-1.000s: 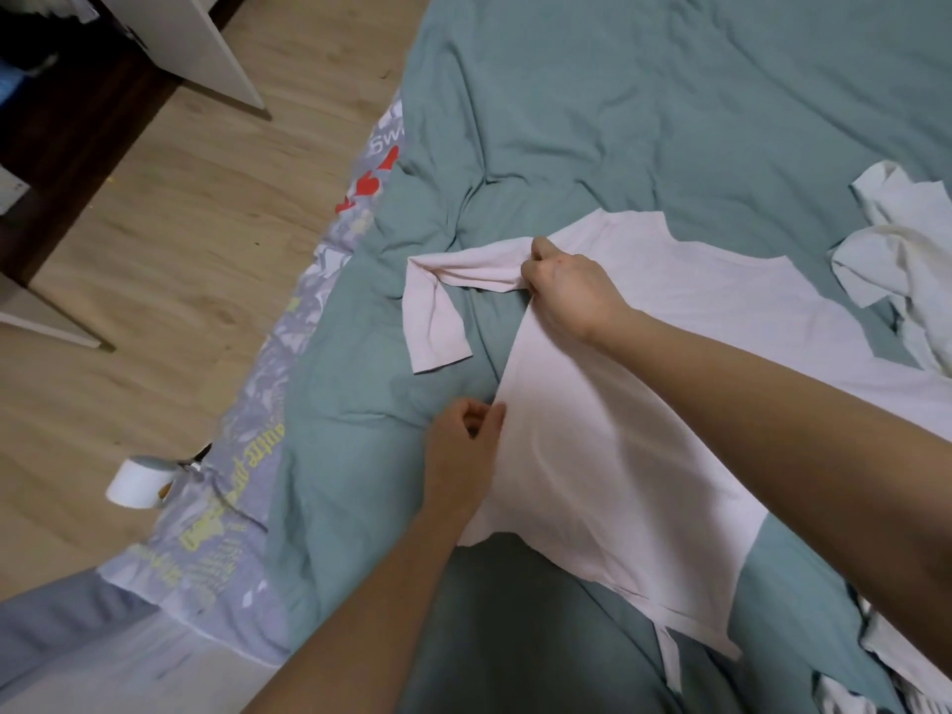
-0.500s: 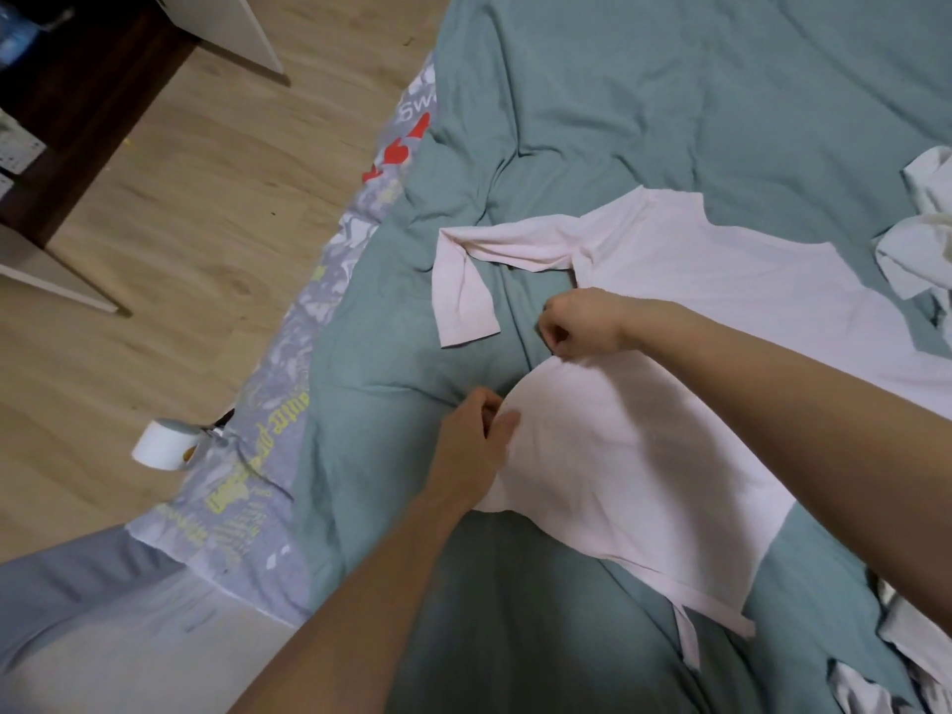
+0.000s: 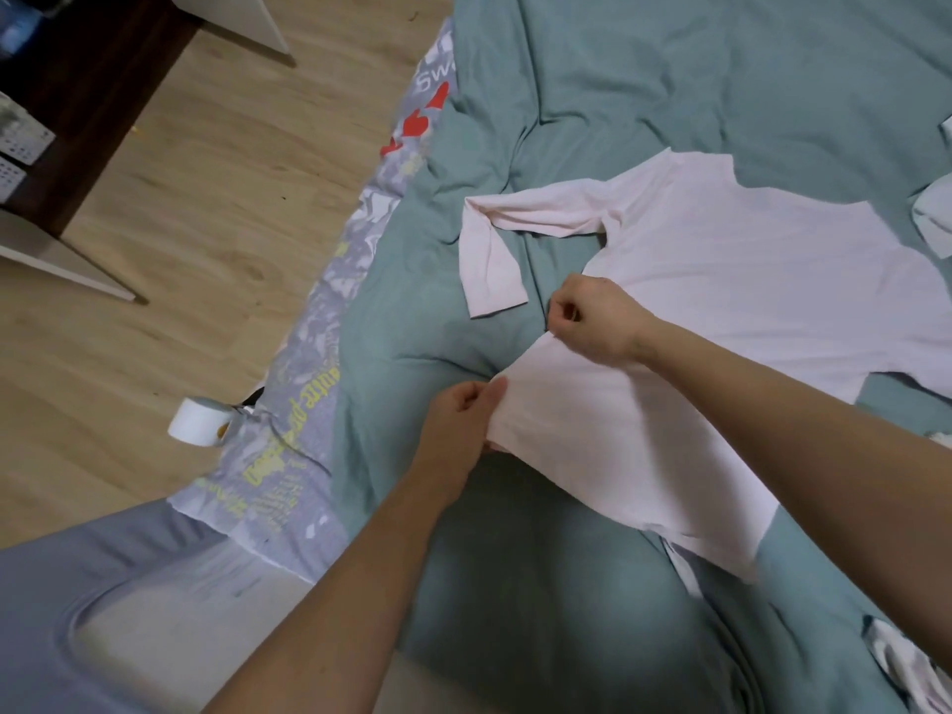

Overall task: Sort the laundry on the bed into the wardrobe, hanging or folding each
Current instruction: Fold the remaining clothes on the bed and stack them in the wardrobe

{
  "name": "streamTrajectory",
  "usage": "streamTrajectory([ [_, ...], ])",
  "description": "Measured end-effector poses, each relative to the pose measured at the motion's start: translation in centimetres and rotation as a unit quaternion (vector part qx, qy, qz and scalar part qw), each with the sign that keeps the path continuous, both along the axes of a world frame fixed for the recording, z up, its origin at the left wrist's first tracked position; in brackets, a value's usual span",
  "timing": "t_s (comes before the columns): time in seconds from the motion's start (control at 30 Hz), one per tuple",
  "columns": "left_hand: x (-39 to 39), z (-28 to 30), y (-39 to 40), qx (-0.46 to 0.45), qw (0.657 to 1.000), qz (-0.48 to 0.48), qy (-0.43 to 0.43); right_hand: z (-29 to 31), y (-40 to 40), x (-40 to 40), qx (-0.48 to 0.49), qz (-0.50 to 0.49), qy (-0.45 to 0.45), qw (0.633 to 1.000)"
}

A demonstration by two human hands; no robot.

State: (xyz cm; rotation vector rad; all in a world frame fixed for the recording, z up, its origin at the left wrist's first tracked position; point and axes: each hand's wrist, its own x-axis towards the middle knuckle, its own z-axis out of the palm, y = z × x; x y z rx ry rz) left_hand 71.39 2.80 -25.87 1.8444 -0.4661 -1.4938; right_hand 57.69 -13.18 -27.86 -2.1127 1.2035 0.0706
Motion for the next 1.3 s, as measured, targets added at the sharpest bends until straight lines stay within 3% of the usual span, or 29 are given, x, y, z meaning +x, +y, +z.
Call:
streamTrajectory([
  [0.07,0.8,0.4,0.1,0.014,0.999,0.018,0.022,-0.2,1.0,0.5,-0.027,-0.063,-0.039,0.997],
  [0.13,1.9,-0.1,0.3,0.038,0.993,-0.066,-0.089,-0.6,2.0,1.2,-0.021,-0.110,-0.074,0.991],
  [0.17,2.5,-0.4,0.5,0.055,0.973,-0.137,-0.175,-0.8,2.7,1.5,-0.004,-0.125,-0.086,0.988],
  [0.27,3.3,-0.2,0.1,0.087,0.859,-0.295,-0.409,-0.3,4.1,1.4,0.046,-0.177,-0.140,0.973],
  [0.37,2.3,1.2,-1.8,0.009,0.794,-0.331,-0.509,1.3,5.5,-1.3,-0.031,-0.270,-0.173,0.947],
  [0.47,0.0,1.9,-3.8,-0.123,0.772,-0.380,-0.495,2.9,7.7,-6.3,-0.119,-0.428,-0.154,0.882],
  [0.57,-3.7,1.7,-5.3,-0.215,0.741,-0.450,-0.450,2.8,9.7,-11.8,-0.129,-0.570,-0.084,0.807],
  [0.73,-9.6,0.4,-8.2,-0.268,0.704,-0.522,-0.400,1.6,11.9,-16.5,-0.026,-0.667,-0.030,0.744],
  [0.87,-10.8,-1.0,-10.4,-0.254,0.690,-0.563,-0.377,0.4,13.0,-16.1,0.112,-0.711,-0.142,0.680],
  [0.9,-10.8,-1.2,-10.5,-0.242,0.684,-0.579,-0.373,0.1,13.5,-15.7,0.134,-0.710,-0.163,0.671],
  [1.0,-10.8,-1.7,-10.1,-0.217,0.662,-0.610,-0.378,0.0,15.1,-14.7,0.128,-0.687,-0.119,0.705],
  [1.07,-10.8,-1.9,-9.4,-0.215,0.641,-0.625,-0.390,-0.1,16.4,-14.2,0.115,-0.688,-0.107,0.709],
  [1.2,-10.4,-2.3,-8.7,-0.198,0.620,-0.645,-0.401,0.9,18.4,-13.2,0.185,-0.671,-0.125,0.707],
  [1.3,-10.1,-2.3,-8.7,-0.176,0.606,-0.661,-0.405,2.8,20.2,-13.1,0.125,-0.685,-0.118,0.708],
])
